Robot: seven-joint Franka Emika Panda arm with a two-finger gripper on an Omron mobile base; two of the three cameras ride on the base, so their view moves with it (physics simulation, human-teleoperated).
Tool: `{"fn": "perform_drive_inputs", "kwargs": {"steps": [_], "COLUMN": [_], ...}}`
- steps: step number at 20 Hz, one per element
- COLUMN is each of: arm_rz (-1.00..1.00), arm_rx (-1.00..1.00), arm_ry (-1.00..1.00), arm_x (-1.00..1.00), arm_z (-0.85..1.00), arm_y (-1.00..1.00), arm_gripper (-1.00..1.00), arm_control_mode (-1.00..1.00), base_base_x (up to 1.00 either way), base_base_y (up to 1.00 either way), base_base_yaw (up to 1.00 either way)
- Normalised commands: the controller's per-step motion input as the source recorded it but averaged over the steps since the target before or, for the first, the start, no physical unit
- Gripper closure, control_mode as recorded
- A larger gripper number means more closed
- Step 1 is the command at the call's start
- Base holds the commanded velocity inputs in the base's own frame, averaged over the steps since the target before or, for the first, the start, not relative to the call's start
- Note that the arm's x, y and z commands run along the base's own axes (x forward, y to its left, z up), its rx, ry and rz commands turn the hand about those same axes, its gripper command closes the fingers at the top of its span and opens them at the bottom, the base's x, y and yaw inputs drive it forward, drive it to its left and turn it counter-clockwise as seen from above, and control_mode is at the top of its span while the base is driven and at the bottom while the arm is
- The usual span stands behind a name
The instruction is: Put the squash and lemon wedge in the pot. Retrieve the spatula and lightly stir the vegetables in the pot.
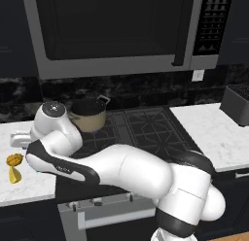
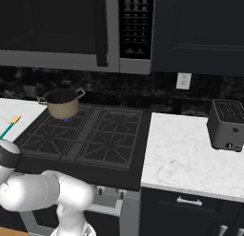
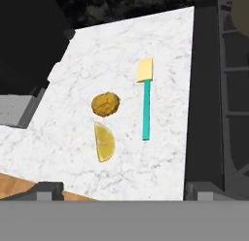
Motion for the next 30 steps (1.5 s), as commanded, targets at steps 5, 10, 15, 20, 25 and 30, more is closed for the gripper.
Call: {"fn": "perform_drive_inputs", "kwargs": {"steps": [5,10,15,20,25,30], "arm_rz": [-0.13,-0.04,0.00,-0.02,-0.06,-0.08], "arm_rx": [-0.01,0.00,0.03,0.01,0.00,0.00], "arm_ry": [0.08,0.05,0.19,0.06,0.05,0.14], "arm_x": [0.18,0.09,0.29,0.21,0.26,0.34], "arm_z": [-0.01,-0.05,-0.14,-0.36,-0.23,-0.03], "arm_y": [0.26,0.10,0.00,0.11,0.24,0.25], "arm_gripper": [-1.00,-1.00,-1.00,-1.00,-1.00,-1.00], "arm_control_mode": [-1.00,-1.00,-1.00,-1.00,-1.00,-1.00], "base_base_x": [0.00,0.00,0.00,0.00,0.00,0.00], "base_base_y": [0.00,0.00,0.00,0.00,0.00,0.00], "base_base_yaw": [0.00,0.00,0.00,0.00,0.00,0.00]}}
